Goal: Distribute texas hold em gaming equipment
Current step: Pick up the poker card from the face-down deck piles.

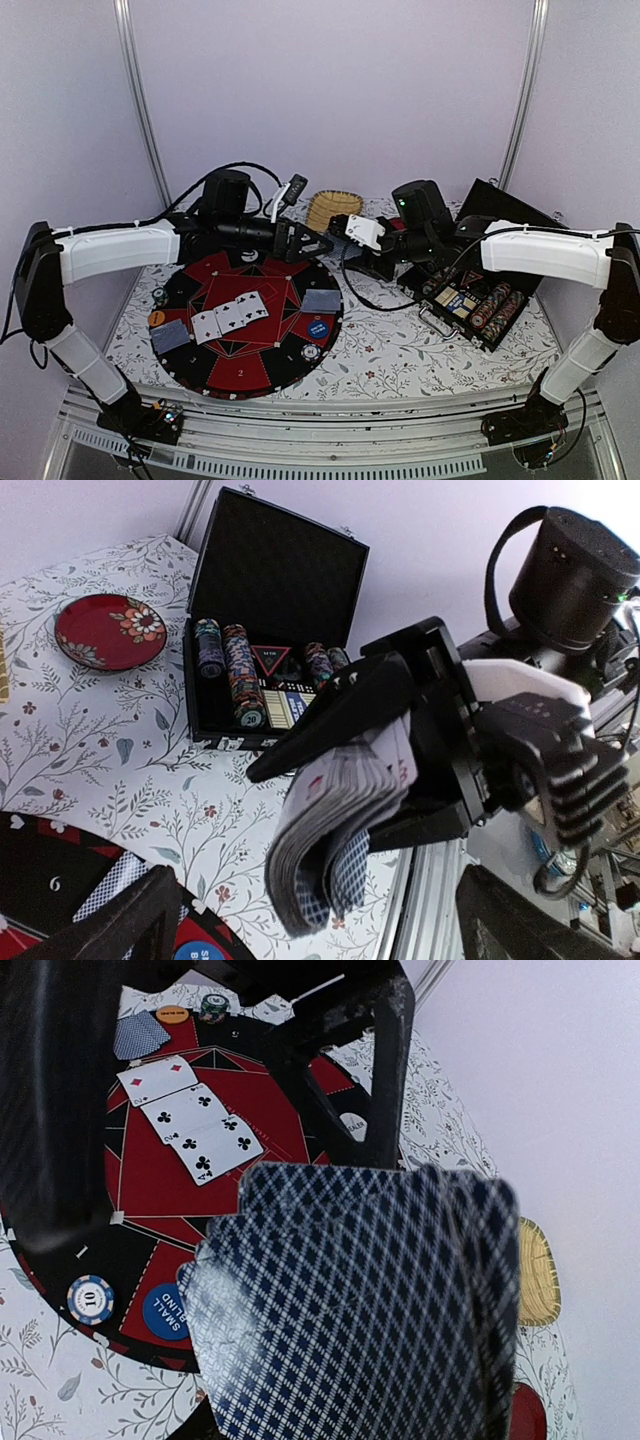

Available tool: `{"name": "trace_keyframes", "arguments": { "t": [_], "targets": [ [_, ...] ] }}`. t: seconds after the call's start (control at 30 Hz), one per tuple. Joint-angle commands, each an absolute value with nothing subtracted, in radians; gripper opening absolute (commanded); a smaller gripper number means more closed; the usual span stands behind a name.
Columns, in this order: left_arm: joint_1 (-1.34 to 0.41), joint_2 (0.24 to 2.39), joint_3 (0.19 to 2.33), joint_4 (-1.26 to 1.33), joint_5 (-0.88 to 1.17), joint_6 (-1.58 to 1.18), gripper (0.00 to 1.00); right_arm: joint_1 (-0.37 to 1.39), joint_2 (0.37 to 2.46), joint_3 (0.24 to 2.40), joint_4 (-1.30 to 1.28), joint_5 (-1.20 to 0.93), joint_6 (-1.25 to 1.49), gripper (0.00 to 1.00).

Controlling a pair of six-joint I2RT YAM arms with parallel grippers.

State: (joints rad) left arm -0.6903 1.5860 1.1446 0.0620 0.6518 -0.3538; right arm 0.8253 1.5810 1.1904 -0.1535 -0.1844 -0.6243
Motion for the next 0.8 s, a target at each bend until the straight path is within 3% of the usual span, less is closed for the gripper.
{"name": "trace_keyframes", "arguments": {
  "t": [0.0, 0.17, 0.33, 0.37, 0.4, 0.47, 0.77],
  "targets": [
    [-0.696, 1.603, 1.157, 0.109, 0.655, -0.374, 0.96, 0.844, 1.618, 1.249, -0.13, -0.207, -0.618, 0.46],
    [-0.702, 1.618, 1.181, 0.035, 0.531, -0.335, 0.78, 0.854, 1.629, 1.256, -0.123, -0.218, -0.615, 0.46],
    [-0.731, 1.623, 1.216, -0.038, 0.392, -0.273, 0.71, 0.855, 1.639, 1.265, -0.122, -0.22, -0.615, 0.46],
    [-0.735, 1.622, 1.221, -0.044, 0.383, -0.268, 0.66, 0.856, 1.641, 1.267, -0.124, -0.219, -0.615, 0.46],
    [-0.733, 1.607, 1.218, -0.06, 0.347, -0.261, 0.5, 0.857, 1.634, 1.258, -0.117, -0.211, -0.612, 0.46],
    [-0.731, 1.582, 1.199, -0.061, 0.322, -0.254, 0.4, 0.857, 1.624, 1.244, -0.113, -0.202, -0.613, 0.46],
    [-0.728, 1.554, 1.193, -0.107, 0.299, -0.231, 0.36, 0.856, 1.616, 1.228, -0.121, -0.182, -0.615, 0.46]
  ]
}}
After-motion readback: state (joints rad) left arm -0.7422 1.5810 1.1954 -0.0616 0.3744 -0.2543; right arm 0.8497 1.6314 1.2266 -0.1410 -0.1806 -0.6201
